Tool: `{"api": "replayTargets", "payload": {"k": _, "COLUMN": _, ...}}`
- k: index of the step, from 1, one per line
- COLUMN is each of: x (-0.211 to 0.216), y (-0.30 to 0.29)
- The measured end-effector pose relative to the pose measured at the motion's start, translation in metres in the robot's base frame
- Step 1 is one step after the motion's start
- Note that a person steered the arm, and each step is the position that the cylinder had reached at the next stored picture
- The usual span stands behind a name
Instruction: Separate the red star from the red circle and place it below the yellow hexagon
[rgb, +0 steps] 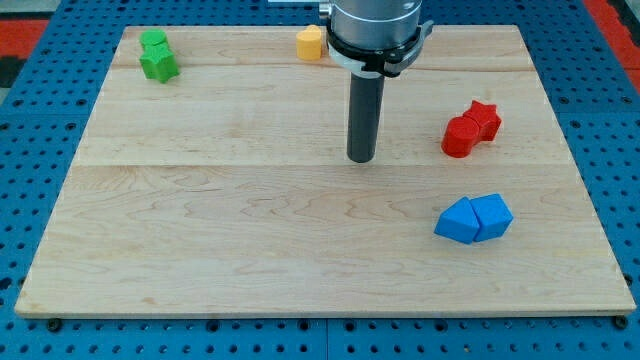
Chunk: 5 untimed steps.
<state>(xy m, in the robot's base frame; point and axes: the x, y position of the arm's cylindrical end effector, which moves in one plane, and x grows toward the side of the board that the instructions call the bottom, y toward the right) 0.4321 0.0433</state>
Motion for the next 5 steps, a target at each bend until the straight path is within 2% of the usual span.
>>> {"api": "replayTargets", "payload": {"k": 1, "x": 0.028, "y": 0.004}}
{"api": "replayTargets", "payload": {"k": 2, "x": 0.072, "y": 0.072}}
{"api": "replayTargets", "payload": {"k": 3, "x": 0.065, "y": 0.108}}
{"api": "replayTargets", "payload": {"k": 5, "x": 0.002, "y": 0.177}}
